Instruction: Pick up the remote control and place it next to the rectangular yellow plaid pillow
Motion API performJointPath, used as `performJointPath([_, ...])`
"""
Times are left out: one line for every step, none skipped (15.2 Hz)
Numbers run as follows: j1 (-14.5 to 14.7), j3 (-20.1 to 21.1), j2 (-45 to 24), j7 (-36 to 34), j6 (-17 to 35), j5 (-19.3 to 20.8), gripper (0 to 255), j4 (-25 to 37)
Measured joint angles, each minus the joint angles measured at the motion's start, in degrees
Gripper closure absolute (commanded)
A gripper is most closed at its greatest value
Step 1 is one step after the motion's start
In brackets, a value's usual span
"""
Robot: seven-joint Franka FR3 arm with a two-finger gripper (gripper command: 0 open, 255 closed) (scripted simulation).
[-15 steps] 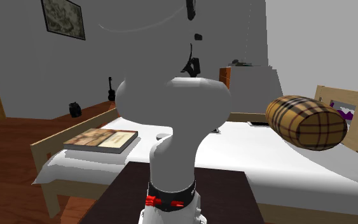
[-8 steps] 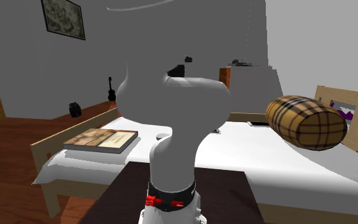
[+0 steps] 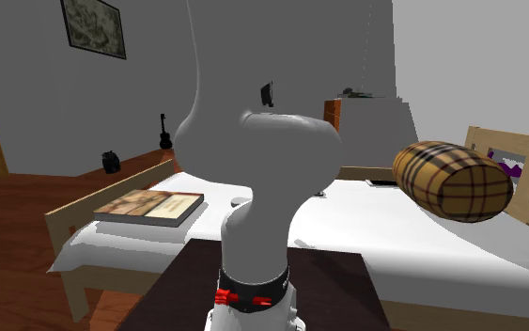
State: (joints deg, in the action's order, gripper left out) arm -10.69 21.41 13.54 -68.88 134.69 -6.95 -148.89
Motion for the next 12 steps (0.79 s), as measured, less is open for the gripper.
performJointPath([-0.7, 0.5, -2.3, -2.5, 2.1, 0.8, 0, 0.4])
performJointPath([-1.4, 1.0, -5.0, -5.3, 4.1, 1.8, 0, 1.1])
performJointPath([-2.1, 1.4, -7.9, -8.2, 6.1, 3.2, 0, 2.2])
performJointPath([-2.4, 1.7, -10.0, -11.2, 7.5, 4.4, 0, 2.9])
performJointPath([-2.7, 1.8, -12.5, -14.3, 9.2, 5.9, 0, 3.8])
performJointPath([-2.9, 1.7, -15.5, -17.7, 11.1, 7.8, 0, 4.9])
performJointPath([-3.0, 1.3, -17.8, -20.7, 12.6, 9.5, 0, 5.7])
performJointPath([-2.7, 0.8, -20.8, -24.2, 14.2, 11.6, 0, 7.1])
performJointPath([-2.1, 0.0, -23.8, -27.7, 15.4, 13.6, 0, 8.9])
performJointPath([-1.8, -0.7, -25.3, -29.7, 16.4, 14.7, 0, 9.5])
performJointPath([-1.5, -1.1, -26.2, -30.8, 17.1, 15.3, 0, 9.6])
performJointPath([-1.2, -1.5, -27.1, -31.6, 17.8, 16.0, 0, 9.9])
